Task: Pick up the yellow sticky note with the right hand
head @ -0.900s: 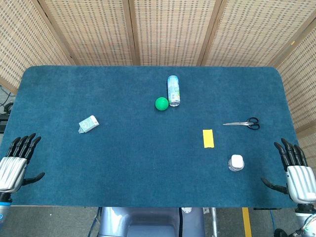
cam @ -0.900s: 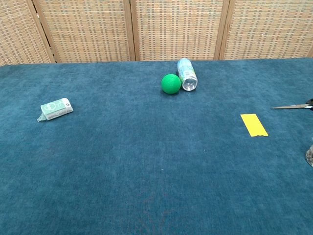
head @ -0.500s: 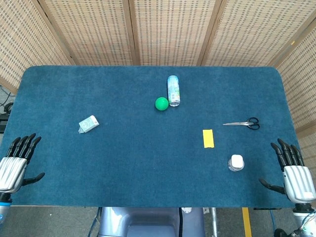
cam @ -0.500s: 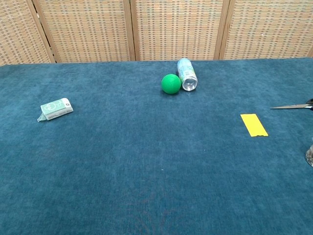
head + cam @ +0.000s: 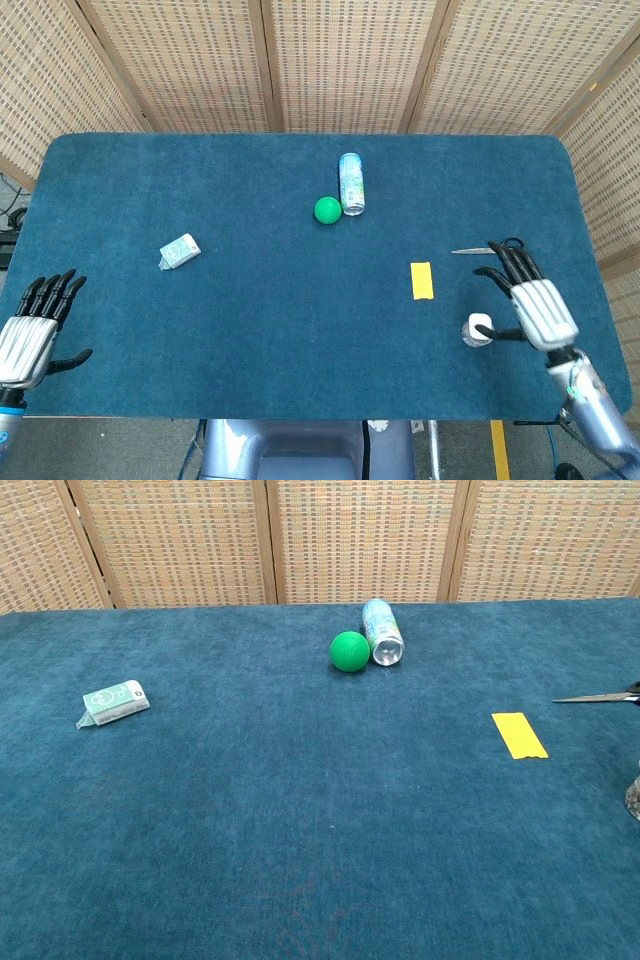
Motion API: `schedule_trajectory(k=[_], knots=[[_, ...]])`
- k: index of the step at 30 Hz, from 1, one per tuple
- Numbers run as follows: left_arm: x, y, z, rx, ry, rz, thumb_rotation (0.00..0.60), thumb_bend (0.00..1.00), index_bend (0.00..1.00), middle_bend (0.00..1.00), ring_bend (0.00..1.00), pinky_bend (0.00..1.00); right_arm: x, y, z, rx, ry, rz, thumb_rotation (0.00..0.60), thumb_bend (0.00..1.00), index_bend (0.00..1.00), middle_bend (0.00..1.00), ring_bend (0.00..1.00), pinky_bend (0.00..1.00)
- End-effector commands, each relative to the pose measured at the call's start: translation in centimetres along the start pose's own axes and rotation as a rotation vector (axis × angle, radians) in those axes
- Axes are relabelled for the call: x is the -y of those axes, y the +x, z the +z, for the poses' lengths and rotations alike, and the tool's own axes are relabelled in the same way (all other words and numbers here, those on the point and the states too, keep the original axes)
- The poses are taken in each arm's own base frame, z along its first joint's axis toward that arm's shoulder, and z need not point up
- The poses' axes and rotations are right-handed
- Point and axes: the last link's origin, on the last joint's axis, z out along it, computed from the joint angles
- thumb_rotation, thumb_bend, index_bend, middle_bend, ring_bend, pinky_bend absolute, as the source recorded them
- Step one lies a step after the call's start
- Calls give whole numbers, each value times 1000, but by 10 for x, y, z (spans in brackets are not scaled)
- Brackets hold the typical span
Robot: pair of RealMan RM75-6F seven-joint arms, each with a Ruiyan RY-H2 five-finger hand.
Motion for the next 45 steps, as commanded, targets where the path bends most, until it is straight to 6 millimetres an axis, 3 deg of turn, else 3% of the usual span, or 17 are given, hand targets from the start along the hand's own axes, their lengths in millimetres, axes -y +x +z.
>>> schedule_trajectory(k=[1,7,13,24,45], knots=[[0,0,1,4,1,2,600,24,0,0,0,0,1,-18,37,46,18,-35,600,53,299,9,0,0],[-1,-1,3,14,1,6,600,24,0,0,0,0,5,-44,65,129,25,-74,600,56,299,15,0,0],[-1,-2,6,27,5,15,600,22,0,0,0,0,12,-69,83,212,45,-136,600,130,305,28,0,0],[-2,-2,7,35,7,14,600,23,0,0,0,0,30,-90,111,254,62,-185,600,260,329,42,0,0],[-2,-2,7,38,8,13,600,22,0,0,0,0,31,-126,110,244,91,-304,600,260,350,80,0,0]])
